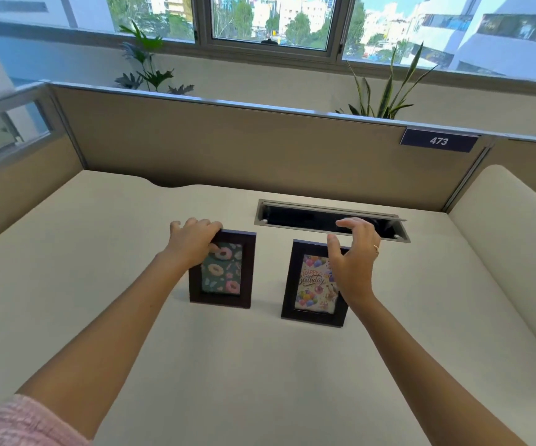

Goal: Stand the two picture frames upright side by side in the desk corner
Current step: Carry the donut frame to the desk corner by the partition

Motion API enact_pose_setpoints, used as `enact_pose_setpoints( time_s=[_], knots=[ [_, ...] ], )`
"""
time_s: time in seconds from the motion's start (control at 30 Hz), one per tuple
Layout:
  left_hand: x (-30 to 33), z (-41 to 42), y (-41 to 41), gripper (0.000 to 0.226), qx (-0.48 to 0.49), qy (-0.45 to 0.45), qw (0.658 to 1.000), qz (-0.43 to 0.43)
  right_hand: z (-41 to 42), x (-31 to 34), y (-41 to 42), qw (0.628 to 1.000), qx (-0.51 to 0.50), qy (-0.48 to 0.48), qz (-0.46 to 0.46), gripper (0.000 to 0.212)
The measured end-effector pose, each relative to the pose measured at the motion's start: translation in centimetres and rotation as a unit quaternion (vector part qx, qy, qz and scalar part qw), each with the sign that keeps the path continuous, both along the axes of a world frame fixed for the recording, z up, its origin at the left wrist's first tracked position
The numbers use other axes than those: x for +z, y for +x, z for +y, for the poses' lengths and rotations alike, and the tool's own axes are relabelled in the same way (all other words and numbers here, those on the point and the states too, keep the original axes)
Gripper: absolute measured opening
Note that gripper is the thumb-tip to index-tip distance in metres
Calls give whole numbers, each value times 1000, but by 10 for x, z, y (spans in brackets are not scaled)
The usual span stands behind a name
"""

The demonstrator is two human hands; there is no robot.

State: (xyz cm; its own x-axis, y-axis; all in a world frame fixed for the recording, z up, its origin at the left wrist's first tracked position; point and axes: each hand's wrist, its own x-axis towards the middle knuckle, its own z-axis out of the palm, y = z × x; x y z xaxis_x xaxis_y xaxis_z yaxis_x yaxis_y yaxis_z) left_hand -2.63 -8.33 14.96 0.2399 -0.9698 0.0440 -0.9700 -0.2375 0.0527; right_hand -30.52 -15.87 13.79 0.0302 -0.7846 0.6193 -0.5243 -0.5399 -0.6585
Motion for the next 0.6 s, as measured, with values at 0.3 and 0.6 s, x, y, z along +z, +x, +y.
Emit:
enact_pose_setpoints(
  time_s=[0.3, 0.6],
  knots=[
    [16, 24, 9, 12, -89, -123, 983, 106, 36, 21, 60, 960, 233, 102, 118, 37],
    [61, 42, 64, 22, -125, -181, 947, 234, 41, 9, 142, 850, 365, 380, -2, 44]
  ],
)
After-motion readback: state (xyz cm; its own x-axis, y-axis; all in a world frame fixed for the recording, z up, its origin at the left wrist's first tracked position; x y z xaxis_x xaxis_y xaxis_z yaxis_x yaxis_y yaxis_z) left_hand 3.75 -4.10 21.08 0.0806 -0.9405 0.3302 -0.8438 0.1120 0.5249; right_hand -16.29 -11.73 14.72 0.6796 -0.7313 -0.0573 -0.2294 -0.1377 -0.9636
